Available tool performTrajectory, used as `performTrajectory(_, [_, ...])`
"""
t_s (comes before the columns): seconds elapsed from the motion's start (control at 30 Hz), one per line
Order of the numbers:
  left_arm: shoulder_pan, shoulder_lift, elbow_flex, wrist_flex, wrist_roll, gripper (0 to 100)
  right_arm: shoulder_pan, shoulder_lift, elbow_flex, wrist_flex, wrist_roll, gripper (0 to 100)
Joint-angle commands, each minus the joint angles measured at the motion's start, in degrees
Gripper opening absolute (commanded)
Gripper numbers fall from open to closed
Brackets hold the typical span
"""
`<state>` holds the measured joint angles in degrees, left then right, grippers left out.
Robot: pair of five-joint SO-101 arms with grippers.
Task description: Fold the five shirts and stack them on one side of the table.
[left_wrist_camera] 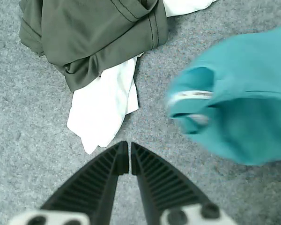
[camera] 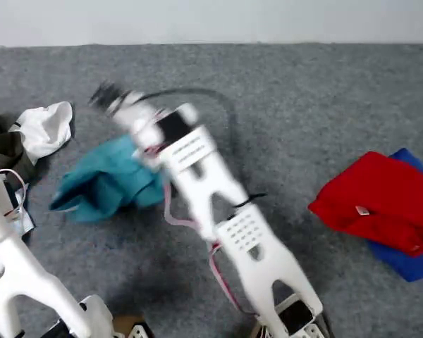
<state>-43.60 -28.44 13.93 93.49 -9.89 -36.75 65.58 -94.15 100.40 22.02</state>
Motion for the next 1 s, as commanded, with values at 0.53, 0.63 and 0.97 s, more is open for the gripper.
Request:
performTrajectory(0.53, [-0.26,-1.67,-0.40,-0.44,0.53,2,32.04,6.81,-1.93,2.86,-11.16,21.3])
performTrajectory(0.63, [-0.26,-1.67,-0.31,-0.44,0.53,2,29.05,-1.10,1.14,2.86,-11.25,21.3])
performTrajectory(0.97, [-0.26,-1.67,-0.31,-0.35,0.53,2,13.23,-22.02,33.32,2.42,-10.99,21.5])
